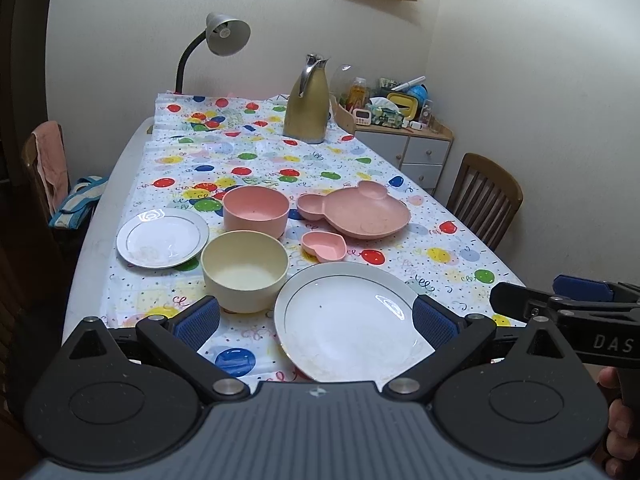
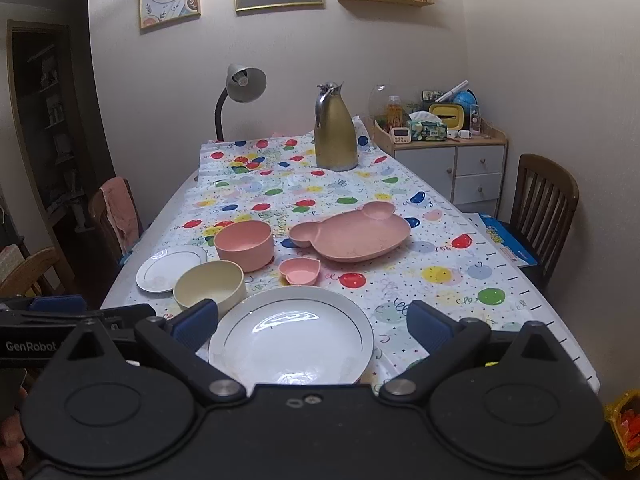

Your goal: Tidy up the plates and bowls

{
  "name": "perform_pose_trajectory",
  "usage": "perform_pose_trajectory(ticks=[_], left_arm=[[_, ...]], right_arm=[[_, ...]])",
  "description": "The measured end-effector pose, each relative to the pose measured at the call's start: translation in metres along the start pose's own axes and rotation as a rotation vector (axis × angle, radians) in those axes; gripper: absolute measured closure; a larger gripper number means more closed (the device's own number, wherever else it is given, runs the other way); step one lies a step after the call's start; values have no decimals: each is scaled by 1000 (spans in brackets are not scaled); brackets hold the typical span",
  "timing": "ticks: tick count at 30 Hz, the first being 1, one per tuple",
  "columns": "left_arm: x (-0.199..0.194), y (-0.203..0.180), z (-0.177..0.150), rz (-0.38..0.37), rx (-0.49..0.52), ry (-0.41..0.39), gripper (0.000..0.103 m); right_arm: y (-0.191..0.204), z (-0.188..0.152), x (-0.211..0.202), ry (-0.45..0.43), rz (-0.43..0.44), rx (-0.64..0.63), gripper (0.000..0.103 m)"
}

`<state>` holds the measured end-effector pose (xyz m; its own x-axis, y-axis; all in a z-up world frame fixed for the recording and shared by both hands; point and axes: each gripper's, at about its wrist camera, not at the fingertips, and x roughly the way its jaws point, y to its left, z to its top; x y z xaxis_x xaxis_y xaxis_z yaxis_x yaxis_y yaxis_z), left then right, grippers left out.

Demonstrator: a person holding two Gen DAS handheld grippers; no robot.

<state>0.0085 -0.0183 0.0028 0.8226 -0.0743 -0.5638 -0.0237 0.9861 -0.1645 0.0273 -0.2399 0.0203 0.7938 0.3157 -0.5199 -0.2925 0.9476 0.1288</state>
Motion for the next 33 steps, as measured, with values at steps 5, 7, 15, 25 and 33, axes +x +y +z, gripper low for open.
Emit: perform_pose_trajectory(ticks=[5, 7, 15, 25, 33], left_arm=[[14, -1, 3, 10, -7, 20, 0], [22, 1, 3, 15, -21, 41, 0], [76, 16, -10, 85, -90, 146, 1], [145, 30, -30, 97, -194, 306, 27], [172, 29, -29, 76, -250, 371, 57]], right_arm=[[-9, 1, 10, 23, 1, 7, 10], [-13, 1, 16, 36, 10, 5, 11], [-33, -5, 64, 138, 28, -25, 20], [-53, -18, 157, 326, 46, -81, 41], [-71, -14, 203, 428, 98, -51, 69]])
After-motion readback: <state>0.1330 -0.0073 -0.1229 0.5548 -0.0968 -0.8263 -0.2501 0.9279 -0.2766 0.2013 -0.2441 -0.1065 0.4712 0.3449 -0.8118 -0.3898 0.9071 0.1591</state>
